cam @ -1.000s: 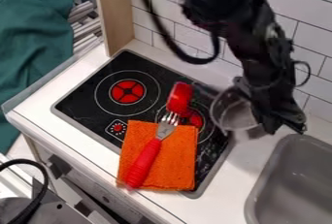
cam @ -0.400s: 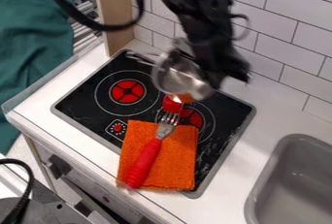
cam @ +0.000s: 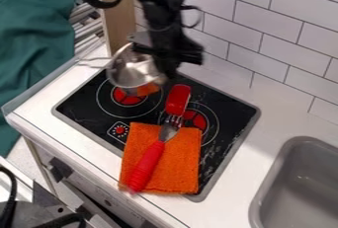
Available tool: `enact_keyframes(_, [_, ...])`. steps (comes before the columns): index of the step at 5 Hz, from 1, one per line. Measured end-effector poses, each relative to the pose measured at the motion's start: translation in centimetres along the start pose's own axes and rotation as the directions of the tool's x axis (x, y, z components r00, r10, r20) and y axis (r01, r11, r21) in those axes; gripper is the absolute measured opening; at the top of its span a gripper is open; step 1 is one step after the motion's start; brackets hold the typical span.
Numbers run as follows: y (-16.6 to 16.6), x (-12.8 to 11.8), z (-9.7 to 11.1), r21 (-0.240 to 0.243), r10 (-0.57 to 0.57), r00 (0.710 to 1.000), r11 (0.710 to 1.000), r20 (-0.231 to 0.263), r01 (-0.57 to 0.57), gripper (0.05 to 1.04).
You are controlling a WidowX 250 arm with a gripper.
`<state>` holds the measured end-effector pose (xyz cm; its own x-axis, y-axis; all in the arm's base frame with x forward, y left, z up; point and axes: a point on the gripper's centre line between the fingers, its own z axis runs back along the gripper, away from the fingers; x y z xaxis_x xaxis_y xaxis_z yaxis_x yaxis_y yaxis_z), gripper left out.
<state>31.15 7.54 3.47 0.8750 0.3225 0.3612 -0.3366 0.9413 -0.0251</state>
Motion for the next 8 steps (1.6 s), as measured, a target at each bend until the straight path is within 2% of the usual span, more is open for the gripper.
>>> enact_keyframes(1, [1.9, 0.3, -0.9, 0.051, 0.023, 0.999, 0.998, -0.032, -0.022, 0.062])
enact_keyframes(2, [2.8, -0.7, -2.7, 0.062, 0.025, 0.996, 0.998, -0.089, -0.019, 0.062])
enact_keyframes(4, [1.9, -1.7, -5.3, 0.060, -0.037, 0.986, 0.997, -0.163, 0.047, 0.062])
enact_keyframes(6, [1.4, -2.2, -6.0, 0.037, -0.030, 0.983, 0.999, -0.181, 0.037, 0.088])
enact_keyframes(7, [0.9, -2.5, -5.8, 0.013, -0.015, 0.981, 1.000, -0.194, 0.018, 0.247])
enact_keyframes(8, [0.5, -1.3, -3.2, -0.013, -0.004, 0.993, 1.000, -0.117, 0.003, 0.514])
